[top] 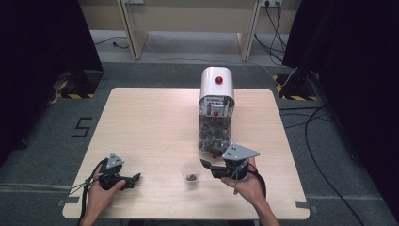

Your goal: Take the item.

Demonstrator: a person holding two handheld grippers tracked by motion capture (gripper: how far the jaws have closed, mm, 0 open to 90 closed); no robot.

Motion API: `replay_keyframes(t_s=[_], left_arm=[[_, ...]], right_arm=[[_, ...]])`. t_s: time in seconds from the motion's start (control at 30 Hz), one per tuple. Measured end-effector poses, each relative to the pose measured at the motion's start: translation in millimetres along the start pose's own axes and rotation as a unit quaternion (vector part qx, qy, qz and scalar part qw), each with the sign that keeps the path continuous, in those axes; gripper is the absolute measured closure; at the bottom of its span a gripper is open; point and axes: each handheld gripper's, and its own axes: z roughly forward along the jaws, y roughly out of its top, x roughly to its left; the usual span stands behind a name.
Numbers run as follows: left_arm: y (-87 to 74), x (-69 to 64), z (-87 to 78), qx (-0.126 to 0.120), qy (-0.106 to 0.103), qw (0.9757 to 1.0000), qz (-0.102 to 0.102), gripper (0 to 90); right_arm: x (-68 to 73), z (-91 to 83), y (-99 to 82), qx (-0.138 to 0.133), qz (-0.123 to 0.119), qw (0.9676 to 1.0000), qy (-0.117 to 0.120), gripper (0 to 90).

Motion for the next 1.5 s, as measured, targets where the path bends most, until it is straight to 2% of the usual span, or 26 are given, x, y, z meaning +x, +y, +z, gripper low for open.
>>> replay_keyframes(t_s=[0.37,0.5,0.53,0.77,1.03,1.17,1.47,1.5], left_arm=[[0.0,0.0,0.0,0.000,0.000,1.0000,0.000,0.0],[0.0,0.0,0.0,0.000,0.000,1.0000,0.000,0.0],[0.0,0.0,0.0,0.000,0.000,1.0000,0.000,0.0],[0.0,0.1,0.0,0.000,0.000,1.0000,0.000,0.0],[0.0,0.0,0.0,0.000,0.000,1.0000,0.000,0.0],[0.0,0.0,0.1,0.000,0.000,1.0000,0.000,0.0],[0.0,0.0,0.0,0.000,0.000,1.0000,0.000,0.0],[0.0,0.1,0.0,0.000,0.000,1.0000,0.000,0.0]], right_arm=[[-20.1,-5.4,-9.1,0.009,0.029,0.9991,-0.028,41.6],[-25.0,-9.3,-9.9,0.009,0.031,0.9987,-0.040,41.2],[-29.9,-13.6,-10.7,0.007,0.036,0.9980,-0.052,40.7],[-42.6,-24.5,-18.2,0.010,0.051,0.9957,-0.077,39.9],[-49.9,-27.0,-30.8,0.025,0.063,0.9932,-0.094,39.2],[-51.1,-28.4,-33.7,0.029,0.067,0.9927,-0.096,38.7],[-55.9,-37.9,-42.0,0.032,0.083,0.9892,-0.117,28.3],[-57.8,-39.8,-44.6,0.038,0.087,0.9874,-0.126,22.6]])
